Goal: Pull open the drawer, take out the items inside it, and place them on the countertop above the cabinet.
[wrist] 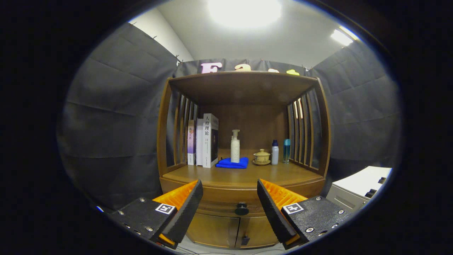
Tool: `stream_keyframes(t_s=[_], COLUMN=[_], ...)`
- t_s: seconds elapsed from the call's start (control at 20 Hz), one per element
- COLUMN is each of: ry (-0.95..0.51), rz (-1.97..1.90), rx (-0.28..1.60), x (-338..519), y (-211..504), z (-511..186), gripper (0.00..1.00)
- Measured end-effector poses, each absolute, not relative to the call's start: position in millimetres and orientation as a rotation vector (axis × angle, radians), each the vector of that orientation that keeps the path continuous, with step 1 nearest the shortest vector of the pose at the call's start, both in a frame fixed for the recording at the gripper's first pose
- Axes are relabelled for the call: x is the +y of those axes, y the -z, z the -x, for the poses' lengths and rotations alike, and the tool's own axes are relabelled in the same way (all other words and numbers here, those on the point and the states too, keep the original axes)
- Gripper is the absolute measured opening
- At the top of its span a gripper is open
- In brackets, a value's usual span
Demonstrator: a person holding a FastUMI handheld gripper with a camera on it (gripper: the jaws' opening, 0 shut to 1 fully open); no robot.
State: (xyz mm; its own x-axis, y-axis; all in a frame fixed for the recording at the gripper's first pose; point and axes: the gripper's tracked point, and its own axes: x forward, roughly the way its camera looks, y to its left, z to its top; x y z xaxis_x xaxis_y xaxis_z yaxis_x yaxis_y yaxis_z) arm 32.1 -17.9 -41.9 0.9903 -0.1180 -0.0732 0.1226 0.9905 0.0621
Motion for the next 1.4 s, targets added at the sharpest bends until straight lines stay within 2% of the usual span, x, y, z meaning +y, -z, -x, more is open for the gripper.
stream_keyframes(t_s=[0.65, 1.15, 1.4], ry=[0.183, 0.214, 0.199], rz=[-0.054, -0.061, -0.054], rx=[0.205, 0.262, 0.250], x=[-38.0, -53.2, -59.0], y=[154.8, 208.1, 215.7], z=[-100.1, -117.8, -124.4], gripper=[0.95, 0.94, 0.62])
